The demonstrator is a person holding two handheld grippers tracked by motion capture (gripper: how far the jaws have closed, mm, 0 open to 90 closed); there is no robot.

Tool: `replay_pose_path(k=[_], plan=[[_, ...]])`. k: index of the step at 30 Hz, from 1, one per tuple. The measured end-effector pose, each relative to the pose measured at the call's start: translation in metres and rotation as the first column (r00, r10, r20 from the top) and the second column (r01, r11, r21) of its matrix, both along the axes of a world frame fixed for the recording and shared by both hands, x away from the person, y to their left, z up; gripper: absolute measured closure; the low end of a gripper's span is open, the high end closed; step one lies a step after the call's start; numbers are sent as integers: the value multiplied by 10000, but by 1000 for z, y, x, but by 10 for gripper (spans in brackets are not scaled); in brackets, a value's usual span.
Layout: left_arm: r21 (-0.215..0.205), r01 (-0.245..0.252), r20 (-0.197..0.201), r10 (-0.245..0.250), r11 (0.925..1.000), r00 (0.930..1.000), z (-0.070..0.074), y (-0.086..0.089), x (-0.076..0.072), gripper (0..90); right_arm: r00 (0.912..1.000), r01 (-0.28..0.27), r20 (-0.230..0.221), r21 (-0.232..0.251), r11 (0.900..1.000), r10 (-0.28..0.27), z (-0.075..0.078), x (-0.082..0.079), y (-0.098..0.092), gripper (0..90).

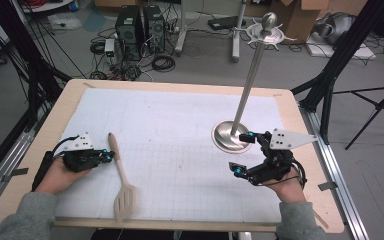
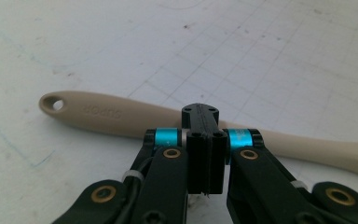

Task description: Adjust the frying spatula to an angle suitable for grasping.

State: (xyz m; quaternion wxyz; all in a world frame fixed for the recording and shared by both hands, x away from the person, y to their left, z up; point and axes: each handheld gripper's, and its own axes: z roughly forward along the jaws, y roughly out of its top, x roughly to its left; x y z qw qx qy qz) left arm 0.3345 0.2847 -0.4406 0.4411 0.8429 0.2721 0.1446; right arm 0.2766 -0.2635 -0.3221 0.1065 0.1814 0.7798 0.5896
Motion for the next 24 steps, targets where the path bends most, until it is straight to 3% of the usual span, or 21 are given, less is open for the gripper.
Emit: replay_pose_path(k=[9, 24], plan=[[383, -212, -272, 222, 9990, 9994, -6, 4, 8, 896, 9998, 176, -79, -100, 9998, -176, -1, -8, -7, 56], [746, 84, 401, -114, 9972, 9991, -1, -23, 17, 896, 9989, 460, -88, -218, 9987, -462, -2, -17, -15, 56]])
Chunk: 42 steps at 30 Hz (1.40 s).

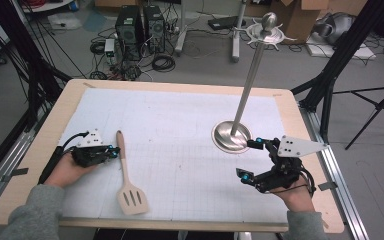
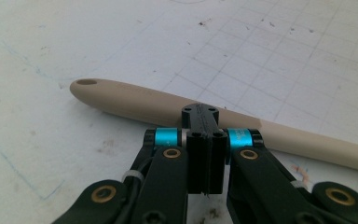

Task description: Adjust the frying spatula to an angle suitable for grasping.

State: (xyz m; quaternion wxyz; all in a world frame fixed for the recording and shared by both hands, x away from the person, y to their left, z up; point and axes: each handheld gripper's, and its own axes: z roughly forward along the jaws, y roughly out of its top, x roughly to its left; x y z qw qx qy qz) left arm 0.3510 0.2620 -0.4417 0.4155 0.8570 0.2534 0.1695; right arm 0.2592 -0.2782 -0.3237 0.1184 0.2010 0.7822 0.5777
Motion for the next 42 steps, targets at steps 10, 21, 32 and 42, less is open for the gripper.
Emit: replay_pose_path(k=[10, 21, 32, 42], plan=[[205, 341, 210, -345, 9992, 9992, 0, -21, 7, 896, 9995, 325, -21, -25, 9995, -325, -1, -10, -8, 56], [229, 696, 153, -699, 9973, 9974, 1, -41, 12, 897, 9985, 537, -61, -91, 9985, -537, -2, -18, -14, 56], [-503, 874, 210, -865, 9949, 9960, 12, -40, 7, 896, 9985, 548, -81, -114, 9984, -549, -3, -16, -14, 56], [-294, 1847, 10, -1848, 9823, 9828, 14, -63, -16, 895, 9996, 270, -99, -102, 9996, -271, -3, -8, -8, 56]])
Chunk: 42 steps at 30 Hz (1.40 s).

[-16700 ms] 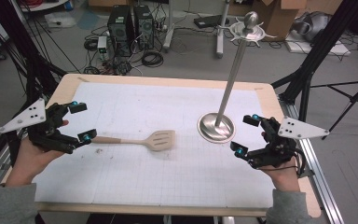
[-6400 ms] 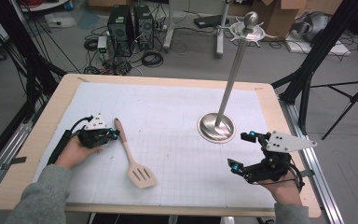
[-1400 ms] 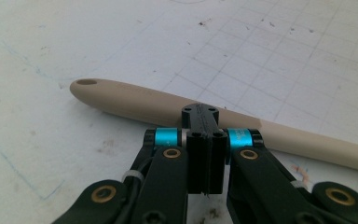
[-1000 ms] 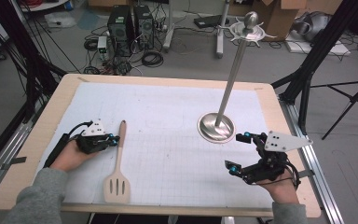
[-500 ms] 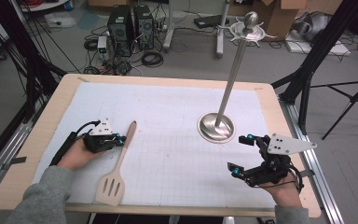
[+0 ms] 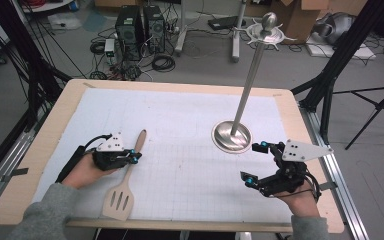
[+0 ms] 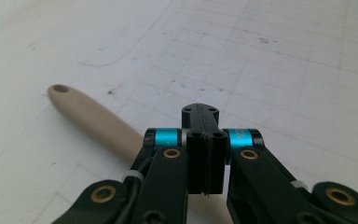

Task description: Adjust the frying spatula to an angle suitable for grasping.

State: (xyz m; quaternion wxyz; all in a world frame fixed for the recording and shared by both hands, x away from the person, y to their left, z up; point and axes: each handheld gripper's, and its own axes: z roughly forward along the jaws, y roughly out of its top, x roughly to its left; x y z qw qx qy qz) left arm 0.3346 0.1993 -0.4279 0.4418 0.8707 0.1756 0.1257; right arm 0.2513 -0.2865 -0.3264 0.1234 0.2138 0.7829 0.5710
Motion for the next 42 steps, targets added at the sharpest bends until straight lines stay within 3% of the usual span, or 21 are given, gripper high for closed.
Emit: replay_pose_path(k=[4, 10, 19, 23, 27, 32, 42], plan=[[129, 49, -142, -47, 9999, 9999, -1, -2, -8, 895, 9997, -223, 58, 24, 9997, 223, 0, 8, 6, 56], [672, 217, -433, -188, 9975, 9989, -8, -4, -15, 895, 9989, -458, -83, -23, 9989, 458, -1, 16, 13, 56], [776, 166, -632, -117, 9968, 9979, -12, -1, -18, 895, 9981, -607, -102, -33, 9981, 607, -1, 19, 18, 56], [1045, 197, -697, -124, 9943, 9975, -10, 3, -22, 896, 9980, -629, -107, 50, 9980, 629, -1, 22, 18, 56], [1040, 74, -670, -4, 9946, 9978, -9, 8, -26, 896, 9974, -724, -63, 124, 9973, 725, -1, 26, 21, 56], [556, 25, -825, 21, 9984, 9966, -11, 19, -29, 896, 9958, -912, -61, 140, 9957, 913, 0, 31, 28, 56], [844, 140, -575, -92, 9963, 9983, -9, 40, -39, 896, 9921, -1253, -76, 151, 9920, 1255, 0, 42, 39, 56]])
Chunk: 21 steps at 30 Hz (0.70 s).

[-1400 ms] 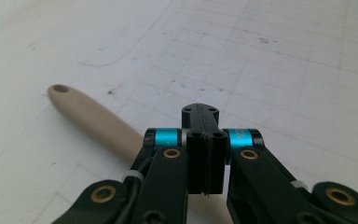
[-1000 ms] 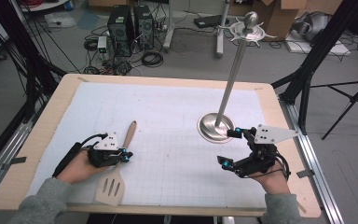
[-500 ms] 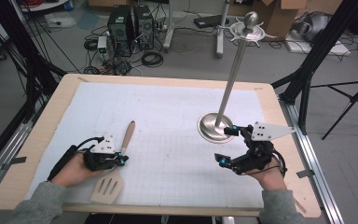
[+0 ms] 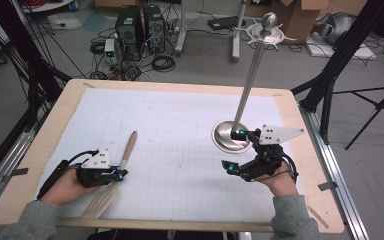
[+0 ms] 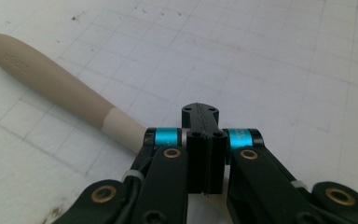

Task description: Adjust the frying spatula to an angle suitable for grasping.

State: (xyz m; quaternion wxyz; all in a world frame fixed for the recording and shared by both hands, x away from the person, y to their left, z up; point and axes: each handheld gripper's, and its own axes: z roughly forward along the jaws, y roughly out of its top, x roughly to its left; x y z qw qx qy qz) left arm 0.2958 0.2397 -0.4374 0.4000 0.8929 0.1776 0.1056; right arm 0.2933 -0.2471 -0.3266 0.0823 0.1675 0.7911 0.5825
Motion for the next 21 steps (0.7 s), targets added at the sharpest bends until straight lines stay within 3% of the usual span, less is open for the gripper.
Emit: replay_pose_path(k=[6, 12, 15, 17, 19, 21], plan=[[-261, -54, -63, 53, 9996, 10000, -2, 22, -2, 896, 9999, -74, -132, -28, 10000, 74, 0, 4, 4, 56], [-513, -313, -452, 289, 9982, 9986, -1, 26, 1, 896, 9998, -93, -149, -114, 9999, 91, 0, 5, 7, 56], [-742, -691, -167, 680, 9948, 9975, 2, 30, 4, 894, 10000, -37, -53, -61, 10000, 37, 1, 5, 6, 56], [-882, -1219, 67, 1230, 9886, 9924, 6, 35, 8, 891, 10000, 0, -98, -53, 10000, -1, 2, 3, 4, 56], [-862, -1825, 259, 1853, 9794, 9823, 8, 39, 13, 891, 10000, 14, -54, -35, 10000, -15, 2, 0, 3, 56], [-907, -2191, 151, 2213, 9715, 9751, 6, 41, 19, 890, 10000, 74, -46, -93, 9999, -74, 2, -2, 1, 56]])
